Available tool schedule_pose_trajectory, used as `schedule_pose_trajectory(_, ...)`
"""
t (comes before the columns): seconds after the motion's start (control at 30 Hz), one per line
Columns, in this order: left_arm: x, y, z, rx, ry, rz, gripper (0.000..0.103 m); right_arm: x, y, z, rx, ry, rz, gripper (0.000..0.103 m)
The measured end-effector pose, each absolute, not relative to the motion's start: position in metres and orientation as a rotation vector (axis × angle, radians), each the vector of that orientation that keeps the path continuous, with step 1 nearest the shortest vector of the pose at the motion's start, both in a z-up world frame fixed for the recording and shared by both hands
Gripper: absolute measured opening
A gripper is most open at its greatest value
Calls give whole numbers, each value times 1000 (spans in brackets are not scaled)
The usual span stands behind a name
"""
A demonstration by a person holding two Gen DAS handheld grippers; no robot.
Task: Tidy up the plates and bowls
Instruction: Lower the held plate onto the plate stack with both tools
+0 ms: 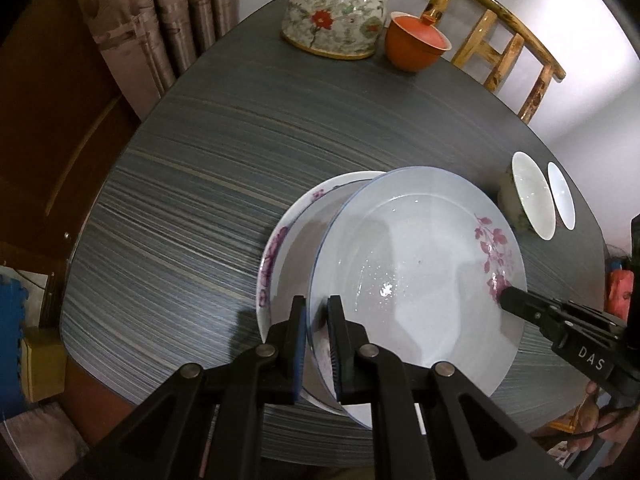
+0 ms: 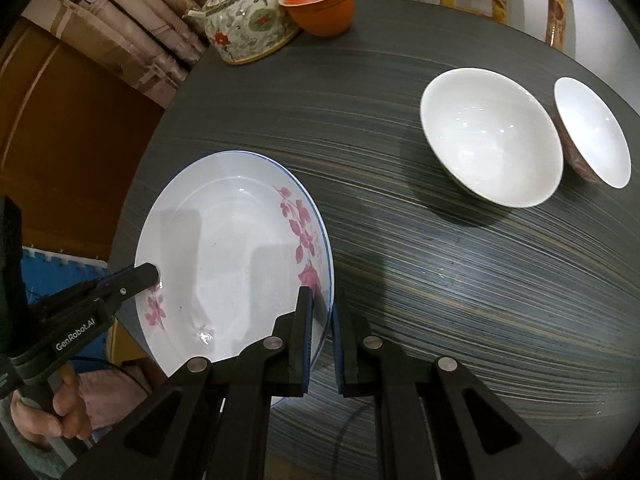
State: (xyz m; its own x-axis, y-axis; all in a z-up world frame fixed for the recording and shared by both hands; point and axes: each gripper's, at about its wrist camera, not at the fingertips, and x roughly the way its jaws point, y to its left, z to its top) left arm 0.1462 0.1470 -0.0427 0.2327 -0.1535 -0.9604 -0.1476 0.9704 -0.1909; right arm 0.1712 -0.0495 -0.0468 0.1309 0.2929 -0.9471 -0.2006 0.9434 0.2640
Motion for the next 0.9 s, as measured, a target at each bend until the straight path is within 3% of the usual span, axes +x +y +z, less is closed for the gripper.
schedule_pose_trajectory(0.9,143,152,-54,-279,1362,32,10,174,-39,-56,60,1426,364,10)
